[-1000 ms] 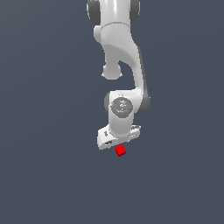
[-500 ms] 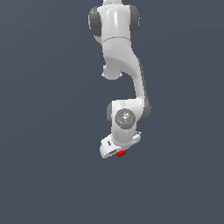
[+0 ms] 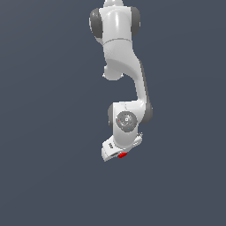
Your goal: Pick up the red cube and move it to a goal position.
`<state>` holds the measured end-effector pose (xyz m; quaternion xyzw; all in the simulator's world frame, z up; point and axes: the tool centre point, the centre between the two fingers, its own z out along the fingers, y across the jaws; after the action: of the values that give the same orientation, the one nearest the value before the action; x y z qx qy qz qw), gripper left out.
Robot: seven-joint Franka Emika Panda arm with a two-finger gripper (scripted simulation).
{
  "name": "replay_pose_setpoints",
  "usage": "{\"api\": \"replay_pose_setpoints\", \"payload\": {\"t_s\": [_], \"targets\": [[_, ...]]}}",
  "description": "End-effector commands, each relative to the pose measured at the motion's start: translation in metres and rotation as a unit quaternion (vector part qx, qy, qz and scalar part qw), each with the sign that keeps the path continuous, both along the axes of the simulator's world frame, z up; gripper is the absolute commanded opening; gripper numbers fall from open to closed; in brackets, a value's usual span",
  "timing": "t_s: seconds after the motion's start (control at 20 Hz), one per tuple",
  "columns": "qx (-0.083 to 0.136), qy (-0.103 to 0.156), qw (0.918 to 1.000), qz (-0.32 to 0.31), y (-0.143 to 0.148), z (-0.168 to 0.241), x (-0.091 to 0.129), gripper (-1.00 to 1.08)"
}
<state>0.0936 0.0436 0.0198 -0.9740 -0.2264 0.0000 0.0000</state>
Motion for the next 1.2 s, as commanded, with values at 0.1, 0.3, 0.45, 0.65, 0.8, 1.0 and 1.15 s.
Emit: {"api": "replay_pose_setpoints", "payload": {"t_s": [0.1, 0.3, 0.45, 0.65, 0.8, 1.0, 1.15], "targets": [[0.0, 0.0, 1.0, 0.0, 0.0, 0.0, 0.0, -1.0], [0.0, 0.0, 1.0, 0.0, 0.0, 0.0, 0.0, -1.0], [0.0, 0.0, 1.0, 0.0, 0.0, 0.0, 0.0, -1.0], [0.0, 0.0, 1.0, 0.0, -0.001, 0.002, -0.003, -1.0], [0.0, 0.0, 1.0, 0.0, -0.002, 0.006, -0.007, -1.0], [0.0, 0.0, 1.0, 0.0, -0.004, 0.013, -0.015, -1.0], [0.0, 0.0, 1.0, 0.0, -0.006, 0.021, -0.024, -1.0]]}}
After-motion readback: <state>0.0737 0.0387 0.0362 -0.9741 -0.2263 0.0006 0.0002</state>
